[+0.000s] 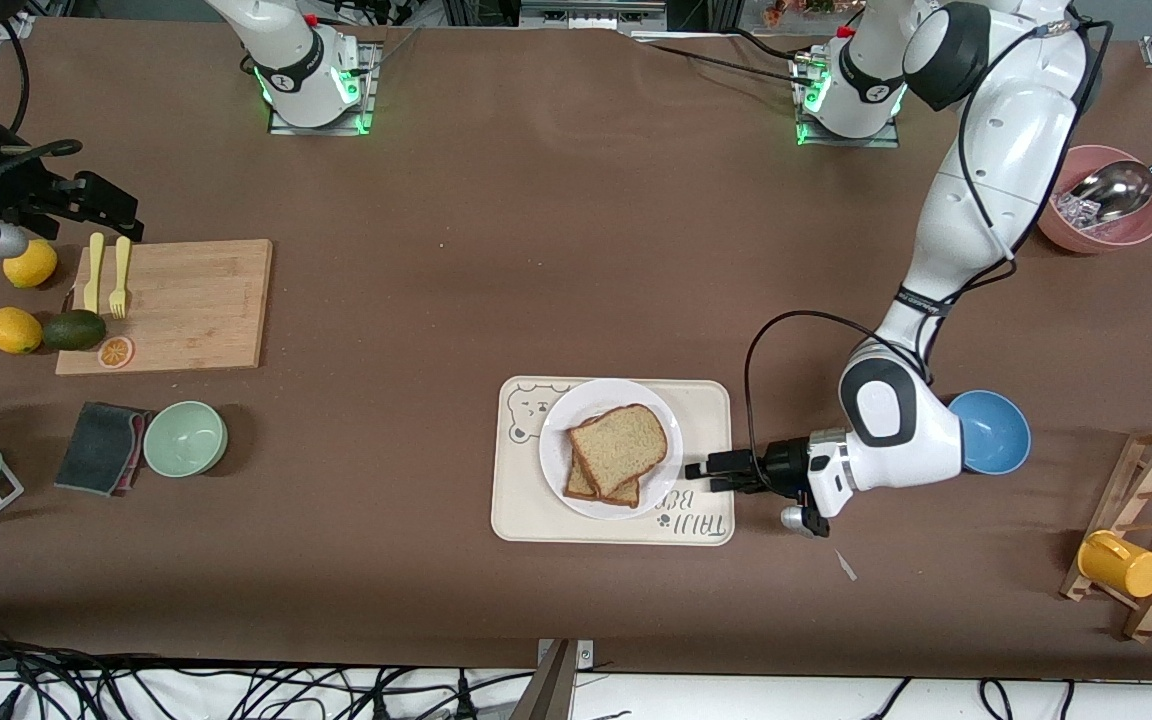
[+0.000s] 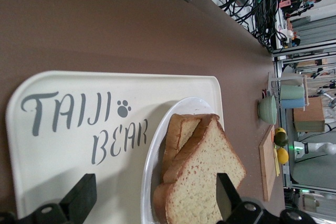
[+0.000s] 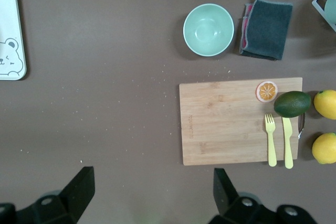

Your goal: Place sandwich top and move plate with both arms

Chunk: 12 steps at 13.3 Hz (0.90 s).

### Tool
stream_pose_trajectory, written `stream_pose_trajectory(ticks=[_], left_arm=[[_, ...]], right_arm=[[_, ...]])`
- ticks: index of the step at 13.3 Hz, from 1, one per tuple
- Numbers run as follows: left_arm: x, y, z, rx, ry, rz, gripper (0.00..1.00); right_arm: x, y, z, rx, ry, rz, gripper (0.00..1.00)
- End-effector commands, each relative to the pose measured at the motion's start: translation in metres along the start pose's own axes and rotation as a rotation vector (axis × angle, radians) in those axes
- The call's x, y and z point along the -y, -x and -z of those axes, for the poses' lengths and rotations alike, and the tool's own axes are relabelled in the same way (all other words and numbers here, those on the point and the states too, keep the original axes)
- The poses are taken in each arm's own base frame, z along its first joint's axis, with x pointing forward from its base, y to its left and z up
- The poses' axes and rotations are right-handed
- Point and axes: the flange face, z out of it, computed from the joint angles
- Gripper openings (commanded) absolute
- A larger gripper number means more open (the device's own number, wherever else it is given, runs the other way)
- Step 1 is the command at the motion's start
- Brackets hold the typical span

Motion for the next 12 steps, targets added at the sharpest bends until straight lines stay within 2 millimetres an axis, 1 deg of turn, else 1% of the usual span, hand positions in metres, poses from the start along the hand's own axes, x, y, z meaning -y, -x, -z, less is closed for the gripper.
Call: stream_pose_trajectory(ticks=[1, 3, 4, 5, 8, 10, 12], left_arm=[[-0.039, -0.008, 0.033, 0.074, -0.134, -0.056, 1.0], [-0.065, -0.012, 0.054, 0.124, -0.258, -0.087, 1.0], [-0.076, -0.01, 0.064, 0.177, -0.317, -0.101, 1.0], [-0.085, -0.011, 0.081, 0.203, -0.389, -0.106, 1.0], [-0.107, -0.002, 0.111, 0.32, -0.595, -0.114, 1.0], [-0.118, 0.006, 0.126, 0.385, -0.735, -0.099, 1.0], [-0.126, 0.013, 0.145, 0.436, -0.857, -0.084, 1.0]], right_arm=[[0.003, -0.002, 0.006, 0.018, -0.017, 0.002, 1.0], [0.001, -0.002, 0.006, 0.018, -0.014, -0.001, 1.0], [0.0, -0.002, 0.005, 0.019, -0.016, -0.009, 1.0], [-0.001, -0.002, 0.005, 0.019, -0.016, -0.015, 1.0], [-0.001, -0.001, 0.007, 0.015, -0.012, -0.05, 1.0], [-0.001, 0.001, 0.011, 0.008, -0.015, -0.084, 1.0], [-0.002, 0.001, 0.011, 0.009, -0.009, -0.084, 1.0]])
